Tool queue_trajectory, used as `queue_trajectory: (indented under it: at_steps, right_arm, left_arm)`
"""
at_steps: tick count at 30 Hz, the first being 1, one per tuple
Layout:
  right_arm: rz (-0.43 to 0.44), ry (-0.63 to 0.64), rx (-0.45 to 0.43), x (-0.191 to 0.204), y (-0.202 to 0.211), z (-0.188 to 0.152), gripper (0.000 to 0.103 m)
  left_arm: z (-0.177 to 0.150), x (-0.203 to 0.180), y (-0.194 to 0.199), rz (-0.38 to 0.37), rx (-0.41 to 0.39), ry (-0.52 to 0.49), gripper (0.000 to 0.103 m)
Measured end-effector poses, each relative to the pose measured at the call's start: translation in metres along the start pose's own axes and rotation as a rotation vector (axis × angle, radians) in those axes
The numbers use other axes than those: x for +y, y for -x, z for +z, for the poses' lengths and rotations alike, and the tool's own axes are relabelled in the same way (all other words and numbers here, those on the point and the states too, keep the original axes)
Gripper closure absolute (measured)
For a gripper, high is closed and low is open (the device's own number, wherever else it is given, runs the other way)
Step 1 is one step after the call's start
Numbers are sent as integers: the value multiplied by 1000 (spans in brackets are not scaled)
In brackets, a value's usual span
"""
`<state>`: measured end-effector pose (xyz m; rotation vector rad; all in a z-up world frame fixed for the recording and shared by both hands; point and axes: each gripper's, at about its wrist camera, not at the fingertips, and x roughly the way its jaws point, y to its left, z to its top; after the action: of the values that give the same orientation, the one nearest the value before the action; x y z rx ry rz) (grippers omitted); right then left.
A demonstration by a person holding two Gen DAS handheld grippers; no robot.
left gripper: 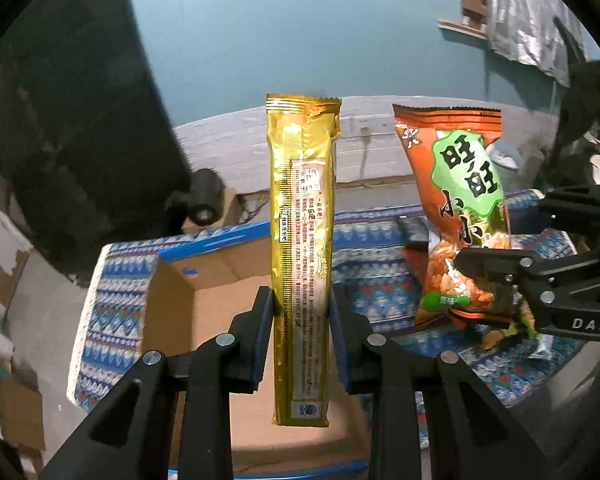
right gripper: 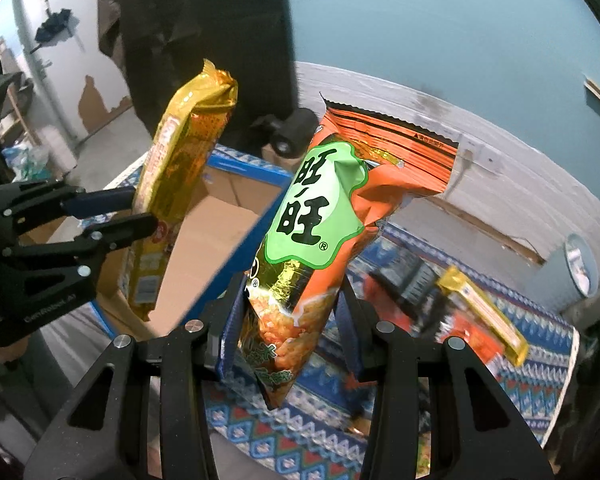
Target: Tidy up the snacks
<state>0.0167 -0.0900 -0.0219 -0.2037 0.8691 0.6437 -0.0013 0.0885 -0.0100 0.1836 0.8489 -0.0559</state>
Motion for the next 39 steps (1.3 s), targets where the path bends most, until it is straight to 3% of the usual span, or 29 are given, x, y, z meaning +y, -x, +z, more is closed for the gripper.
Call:
queue_trajectory:
  at_steps: [12, 17, 27, 33, 34, 37, 39]
  right_arm:
    - [64, 82, 51, 57, -52, 29, 62]
    - [89, 98, 85, 77, -72, 37, 62]
    - [142, 111, 186, 107, -113, 36, 61]
    - [134, 115, 219, 111, -120, 34, 59]
    - [130, 112, 221, 111, -120, 33, 58]
    - [122, 102, 215, 109, -117, 33, 47]
    - [119, 89, 201, 105, -112, 34, 45]
  left_arm:
    - [-25, 64, -18, 86, 56, 106, 75]
    - [-35, 82, -34, 83, 115, 151, 75]
    - [-52, 97, -58, 95, 210, 187, 75]
    - [-53, 100, -62, 109, 222, 182, 74]
    - [-52, 99, -59, 126, 213, 174, 73]
    - [-48, 98, -53, 161, 188, 162, 52]
    - [-47, 99, -51, 163, 174, 169, 49]
